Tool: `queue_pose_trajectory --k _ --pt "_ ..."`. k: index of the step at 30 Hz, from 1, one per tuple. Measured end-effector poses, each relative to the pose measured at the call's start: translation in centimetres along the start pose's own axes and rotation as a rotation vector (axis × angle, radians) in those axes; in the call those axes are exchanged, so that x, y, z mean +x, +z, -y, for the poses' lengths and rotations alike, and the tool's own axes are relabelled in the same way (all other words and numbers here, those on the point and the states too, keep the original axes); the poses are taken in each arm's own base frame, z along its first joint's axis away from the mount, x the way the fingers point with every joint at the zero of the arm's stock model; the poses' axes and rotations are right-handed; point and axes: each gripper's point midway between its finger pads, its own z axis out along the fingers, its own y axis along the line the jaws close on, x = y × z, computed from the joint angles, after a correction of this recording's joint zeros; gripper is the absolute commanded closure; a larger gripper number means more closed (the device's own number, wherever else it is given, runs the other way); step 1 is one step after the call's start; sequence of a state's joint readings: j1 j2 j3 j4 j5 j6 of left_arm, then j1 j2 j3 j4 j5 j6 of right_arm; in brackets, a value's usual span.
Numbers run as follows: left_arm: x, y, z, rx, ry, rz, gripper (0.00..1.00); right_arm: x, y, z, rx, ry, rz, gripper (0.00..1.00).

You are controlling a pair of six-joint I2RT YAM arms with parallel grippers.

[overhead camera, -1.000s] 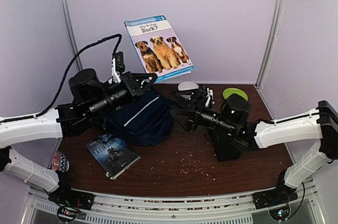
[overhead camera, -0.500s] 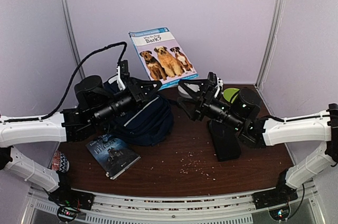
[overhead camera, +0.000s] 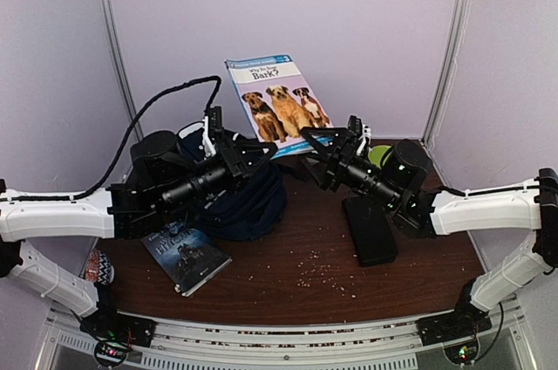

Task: Pack the student bag
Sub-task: Pick up the book from the center of the board.

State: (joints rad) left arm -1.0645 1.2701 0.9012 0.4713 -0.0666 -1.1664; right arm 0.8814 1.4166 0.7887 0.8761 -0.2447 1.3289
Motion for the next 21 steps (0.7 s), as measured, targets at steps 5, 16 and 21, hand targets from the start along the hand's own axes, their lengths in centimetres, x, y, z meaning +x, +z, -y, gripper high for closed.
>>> queue_pose_trajectory --k 5,16,21 --pt "0.8 0.4 -0.5 -0.01 -0.012 -0.016 1.0 -0.3 0.1 -0.9 -0.03 -0.009 -0.008 0.65" --pt "0.9 -0.5 -1.9 -0.104 0.059 -0.033 0.03 -1.2 -1.7 -2.1 -0.007 -0.096 -0.017 1.0" --pt "-1.9 -3.7 -4.1 -0.331 0.239 -0.02 0.02 -3.2 -4.7 -1.6 0.152 -0.259 0.031 1.0"
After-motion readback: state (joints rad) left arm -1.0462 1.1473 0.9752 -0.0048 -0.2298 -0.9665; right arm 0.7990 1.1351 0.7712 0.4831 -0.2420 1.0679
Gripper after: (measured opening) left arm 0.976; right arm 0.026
